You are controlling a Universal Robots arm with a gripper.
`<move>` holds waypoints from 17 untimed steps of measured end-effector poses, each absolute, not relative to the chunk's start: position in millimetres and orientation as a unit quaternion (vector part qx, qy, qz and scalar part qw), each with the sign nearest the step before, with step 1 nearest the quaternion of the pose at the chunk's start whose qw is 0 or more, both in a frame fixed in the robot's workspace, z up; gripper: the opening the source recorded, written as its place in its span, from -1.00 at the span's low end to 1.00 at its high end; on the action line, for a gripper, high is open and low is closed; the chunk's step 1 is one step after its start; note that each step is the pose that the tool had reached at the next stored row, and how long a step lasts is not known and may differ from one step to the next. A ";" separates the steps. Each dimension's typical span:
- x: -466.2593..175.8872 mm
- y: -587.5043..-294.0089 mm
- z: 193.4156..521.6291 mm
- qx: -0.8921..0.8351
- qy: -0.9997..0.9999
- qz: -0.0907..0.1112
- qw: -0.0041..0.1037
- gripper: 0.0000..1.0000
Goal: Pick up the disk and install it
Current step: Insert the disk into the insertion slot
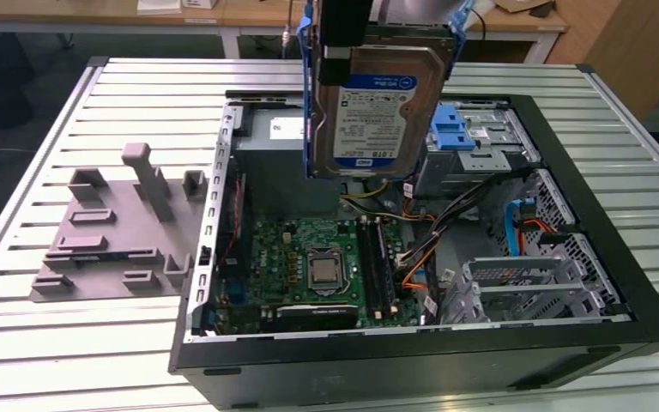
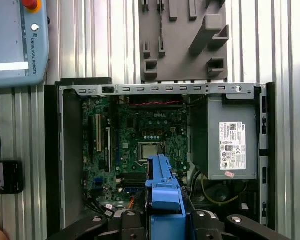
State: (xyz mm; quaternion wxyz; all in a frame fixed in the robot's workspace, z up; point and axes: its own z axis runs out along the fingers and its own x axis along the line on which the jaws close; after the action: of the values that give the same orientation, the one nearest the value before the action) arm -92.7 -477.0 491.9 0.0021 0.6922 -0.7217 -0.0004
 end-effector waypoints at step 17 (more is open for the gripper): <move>-92.7 -482.6 491.7 0.692 -0.722 0.000 0.002 -0.27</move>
State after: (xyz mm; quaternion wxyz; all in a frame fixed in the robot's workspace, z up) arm -92.7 -482.6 491.7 0.0021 0.6922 -0.7217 -0.0004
